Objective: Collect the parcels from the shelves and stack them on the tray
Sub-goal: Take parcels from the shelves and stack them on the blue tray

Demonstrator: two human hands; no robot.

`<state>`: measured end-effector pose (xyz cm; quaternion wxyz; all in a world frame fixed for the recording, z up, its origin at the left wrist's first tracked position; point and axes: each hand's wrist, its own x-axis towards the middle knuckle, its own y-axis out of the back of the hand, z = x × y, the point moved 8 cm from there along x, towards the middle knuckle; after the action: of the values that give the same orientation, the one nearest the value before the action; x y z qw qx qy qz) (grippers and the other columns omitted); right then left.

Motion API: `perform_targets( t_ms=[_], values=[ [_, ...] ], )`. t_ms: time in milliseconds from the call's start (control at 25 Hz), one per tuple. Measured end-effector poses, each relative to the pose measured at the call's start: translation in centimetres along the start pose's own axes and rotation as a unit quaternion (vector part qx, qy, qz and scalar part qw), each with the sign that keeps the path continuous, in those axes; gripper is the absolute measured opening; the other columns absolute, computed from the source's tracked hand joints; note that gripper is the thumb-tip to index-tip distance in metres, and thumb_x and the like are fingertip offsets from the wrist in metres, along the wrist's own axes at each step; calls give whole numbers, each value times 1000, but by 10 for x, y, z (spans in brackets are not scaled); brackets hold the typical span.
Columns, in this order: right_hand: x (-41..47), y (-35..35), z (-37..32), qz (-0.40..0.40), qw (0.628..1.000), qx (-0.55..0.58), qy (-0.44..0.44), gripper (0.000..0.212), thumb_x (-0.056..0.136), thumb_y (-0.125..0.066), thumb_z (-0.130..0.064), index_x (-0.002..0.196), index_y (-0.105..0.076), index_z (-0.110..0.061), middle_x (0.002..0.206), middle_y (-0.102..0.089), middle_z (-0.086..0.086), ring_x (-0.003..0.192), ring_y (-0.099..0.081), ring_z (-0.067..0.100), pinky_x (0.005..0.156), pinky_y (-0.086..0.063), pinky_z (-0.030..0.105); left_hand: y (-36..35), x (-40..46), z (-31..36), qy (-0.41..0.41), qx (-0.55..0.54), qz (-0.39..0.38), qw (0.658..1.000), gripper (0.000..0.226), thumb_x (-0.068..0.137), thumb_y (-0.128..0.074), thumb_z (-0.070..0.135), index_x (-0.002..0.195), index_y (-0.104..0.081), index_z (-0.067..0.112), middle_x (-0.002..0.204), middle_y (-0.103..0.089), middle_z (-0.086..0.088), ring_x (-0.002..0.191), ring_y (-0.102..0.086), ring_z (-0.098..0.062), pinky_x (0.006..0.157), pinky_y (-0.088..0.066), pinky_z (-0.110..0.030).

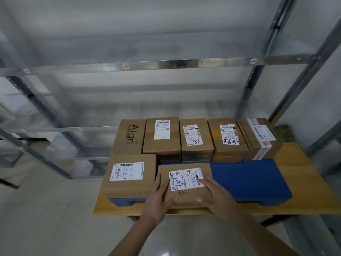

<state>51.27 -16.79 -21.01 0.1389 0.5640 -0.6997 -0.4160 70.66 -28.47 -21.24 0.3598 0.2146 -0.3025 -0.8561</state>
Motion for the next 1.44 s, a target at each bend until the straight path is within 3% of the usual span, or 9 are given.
perform_targets(
  t_ms=[200,400,600,800,1440],
  values=[
    [8,0,-3,24,1000,20,-2,72,90,-69,-42,152,-32,-39,163,-11,-20,146,-28,9,117,-32,39,6,6,-7,18,44,1,999,74,90,-59,54,151,-16,48,160,13,25,142,-31,-14,108,-40,-37],
    [17,-1,-3,24,999,23,-4,72,90,-68,-42,152,-31,-40,164,-9,-20,146,-29,10,117,-33,40,11,4,-13,29,58,11,998,66,97,-52,46,154,-19,38,163,6,18,138,-37,-14,109,-39,-35],
    [27,0,-6,26,999,26,-5,72,91,-68,-40,153,-31,-37,164,-10,-20,144,-31,10,116,-36,41,12,17,-25,38,69,-1,997,60,100,-48,43,153,-22,38,160,6,22,124,-55,-14,107,-42,-37],
    [36,4,-6,22,999,23,-7,71,92,-69,-37,153,-32,-35,165,-9,-17,147,-26,12,119,-31,43,11,28,-27,46,75,-2,996,61,100,-48,41,154,-21,36,163,2,17,137,-43,-15,112,-38,-40],
    [49,7,-6,1,1000,0,-3,73,92,-68,-37,153,-29,-35,165,-6,-18,147,-26,13,119,-32,44,10,30,-24,61,78,12,995,61,100,-47,43,155,-21,34,164,-2,13,143,-32,-18,116,-33,-45]
  ],
)
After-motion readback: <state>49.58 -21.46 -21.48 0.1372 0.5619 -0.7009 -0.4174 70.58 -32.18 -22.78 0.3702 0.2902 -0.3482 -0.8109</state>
